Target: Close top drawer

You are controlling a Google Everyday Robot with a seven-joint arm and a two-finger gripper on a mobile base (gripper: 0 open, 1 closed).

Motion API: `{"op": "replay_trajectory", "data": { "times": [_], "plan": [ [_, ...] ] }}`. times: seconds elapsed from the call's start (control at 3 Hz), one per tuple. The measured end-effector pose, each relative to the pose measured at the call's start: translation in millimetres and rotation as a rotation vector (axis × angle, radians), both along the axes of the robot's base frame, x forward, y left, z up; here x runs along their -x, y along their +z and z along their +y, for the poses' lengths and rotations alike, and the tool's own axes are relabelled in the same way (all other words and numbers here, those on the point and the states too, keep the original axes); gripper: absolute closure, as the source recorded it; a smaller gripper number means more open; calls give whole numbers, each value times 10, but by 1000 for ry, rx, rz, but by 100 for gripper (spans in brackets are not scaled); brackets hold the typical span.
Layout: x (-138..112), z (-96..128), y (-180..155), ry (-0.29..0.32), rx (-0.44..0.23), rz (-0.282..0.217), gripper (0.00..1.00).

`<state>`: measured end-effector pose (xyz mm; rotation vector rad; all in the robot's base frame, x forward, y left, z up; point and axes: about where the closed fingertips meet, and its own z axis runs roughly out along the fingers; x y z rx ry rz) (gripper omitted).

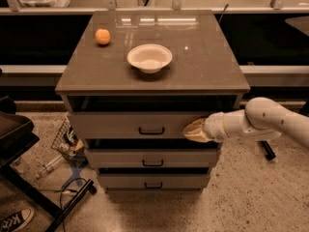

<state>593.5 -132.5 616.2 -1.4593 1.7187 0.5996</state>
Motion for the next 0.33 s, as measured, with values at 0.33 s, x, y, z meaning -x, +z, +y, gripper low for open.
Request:
{"op": "replay_trajectory", "data": {
  "times": [0.33],
  "plan": [
    [-16, 1, 6, 0, 0, -2, 100]
  ]
}}
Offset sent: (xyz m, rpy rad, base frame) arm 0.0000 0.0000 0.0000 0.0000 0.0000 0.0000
